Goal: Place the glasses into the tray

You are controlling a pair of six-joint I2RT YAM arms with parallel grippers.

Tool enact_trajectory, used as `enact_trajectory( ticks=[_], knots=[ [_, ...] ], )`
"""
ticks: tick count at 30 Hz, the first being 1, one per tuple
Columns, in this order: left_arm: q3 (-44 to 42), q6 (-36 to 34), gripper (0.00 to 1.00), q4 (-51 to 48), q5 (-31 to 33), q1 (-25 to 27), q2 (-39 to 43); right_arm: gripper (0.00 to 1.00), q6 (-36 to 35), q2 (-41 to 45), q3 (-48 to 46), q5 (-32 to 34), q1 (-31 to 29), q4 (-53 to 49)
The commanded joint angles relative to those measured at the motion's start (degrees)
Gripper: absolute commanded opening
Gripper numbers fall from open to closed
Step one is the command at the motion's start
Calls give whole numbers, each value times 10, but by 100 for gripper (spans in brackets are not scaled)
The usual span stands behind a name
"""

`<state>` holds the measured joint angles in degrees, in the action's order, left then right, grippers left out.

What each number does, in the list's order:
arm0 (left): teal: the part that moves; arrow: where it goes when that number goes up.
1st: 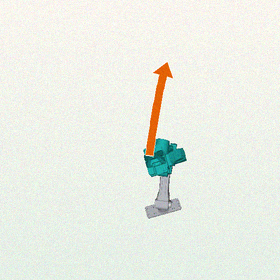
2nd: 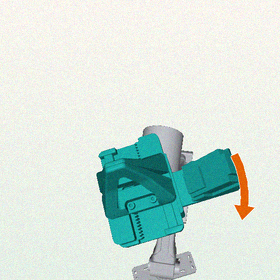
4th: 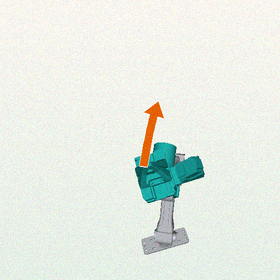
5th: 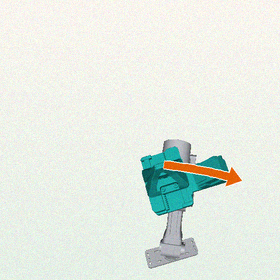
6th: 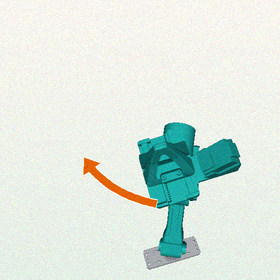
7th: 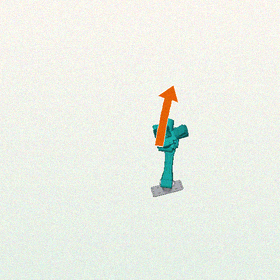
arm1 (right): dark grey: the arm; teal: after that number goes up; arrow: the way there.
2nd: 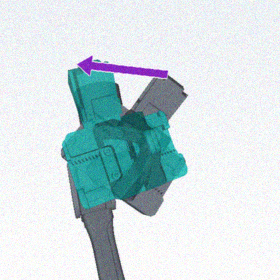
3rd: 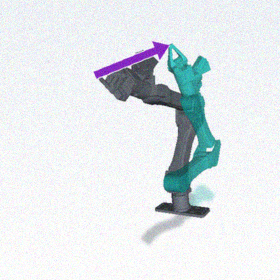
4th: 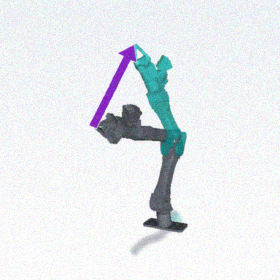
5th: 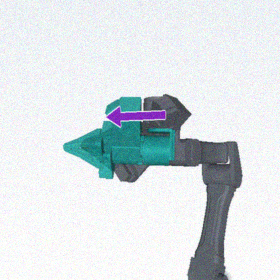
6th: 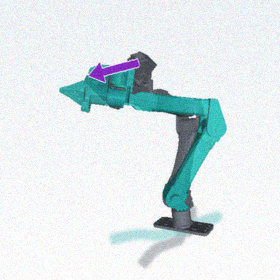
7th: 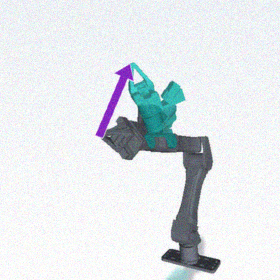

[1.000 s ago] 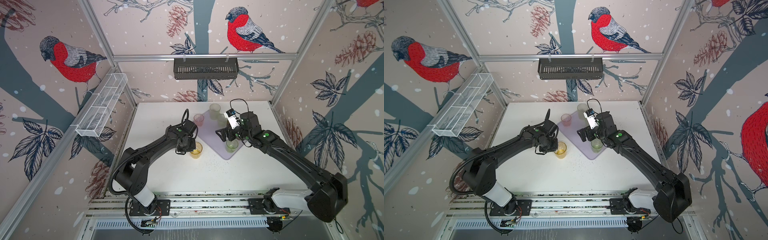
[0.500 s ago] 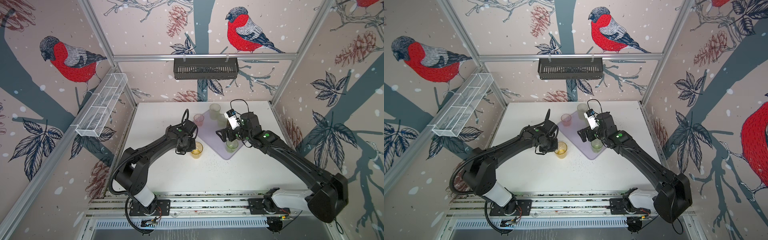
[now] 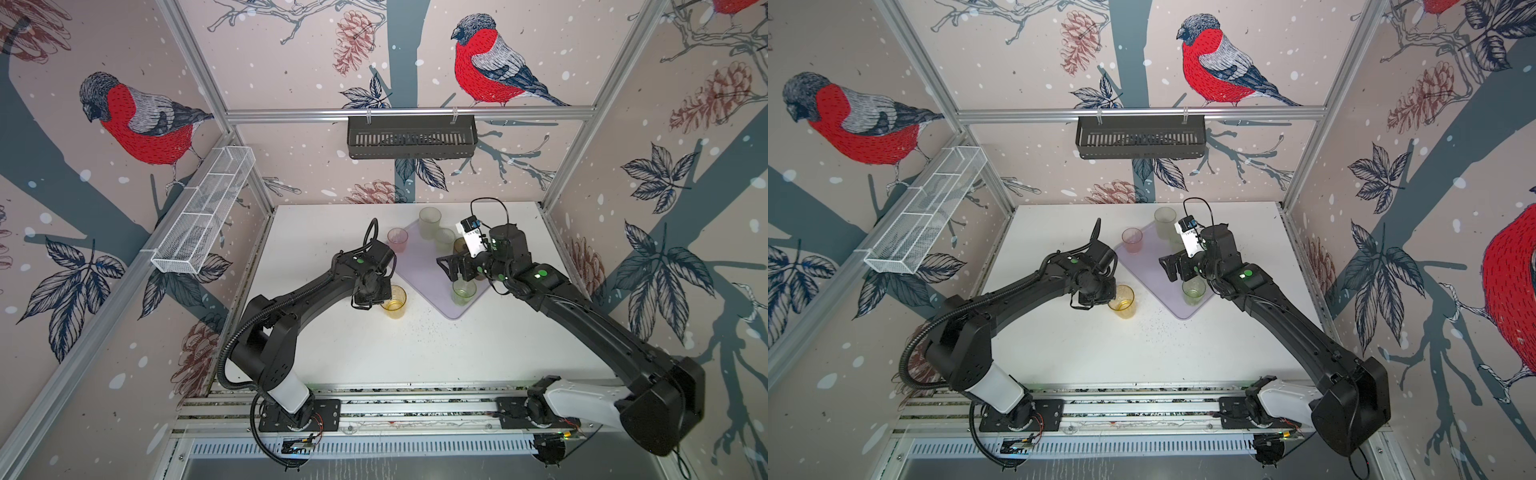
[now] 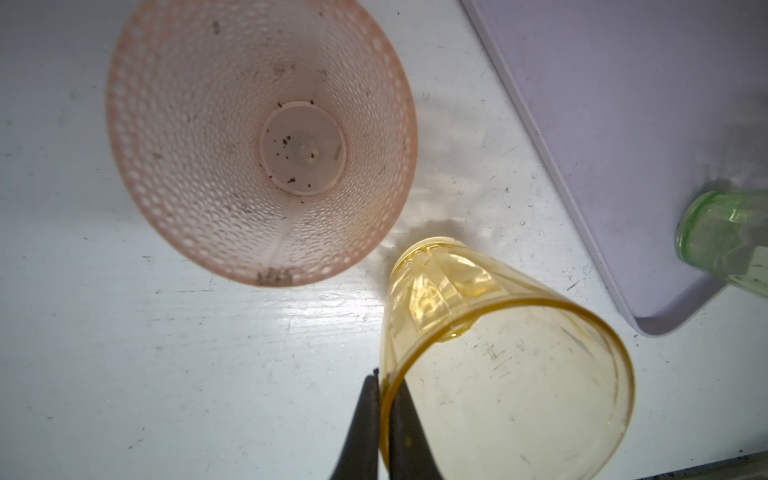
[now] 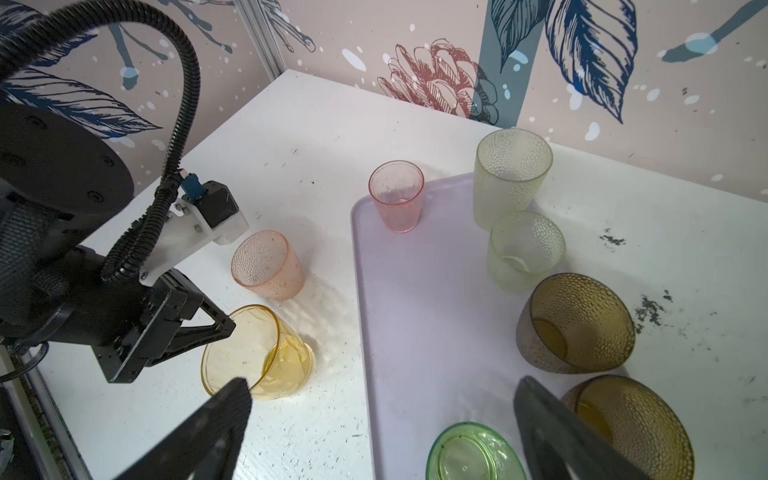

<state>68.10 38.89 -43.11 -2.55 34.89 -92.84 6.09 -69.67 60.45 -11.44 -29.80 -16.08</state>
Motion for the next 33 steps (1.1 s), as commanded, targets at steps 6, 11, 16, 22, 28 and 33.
enact_trajectory(
  ticks=[6, 11, 16, 22, 28, 33],
  knots=[
    [18, -5, 7, -18, 17, 7, 2, 100, 15, 25, -16, 21, 22, 21],
    [47, -6, 4, -35, 23, 15, -3, 100, 25, 47, -35, 21, 40, 35],
    [95, -5, 2, -61, 31, 21, -19, 100, 33, 55, -44, 19, 51, 39],
    [160, 5, 0, -76, 25, 22, -43, 100, 36, 65, -52, 24, 62, 43],
    [247, 10, 0, -98, 23, 24, -80, 100, 39, 68, -54, 23, 68, 44],
    [320, 14, 0, -132, 35, 29, -120, 100, 41, 70, -55, 23, 72, 46]
  ],
)
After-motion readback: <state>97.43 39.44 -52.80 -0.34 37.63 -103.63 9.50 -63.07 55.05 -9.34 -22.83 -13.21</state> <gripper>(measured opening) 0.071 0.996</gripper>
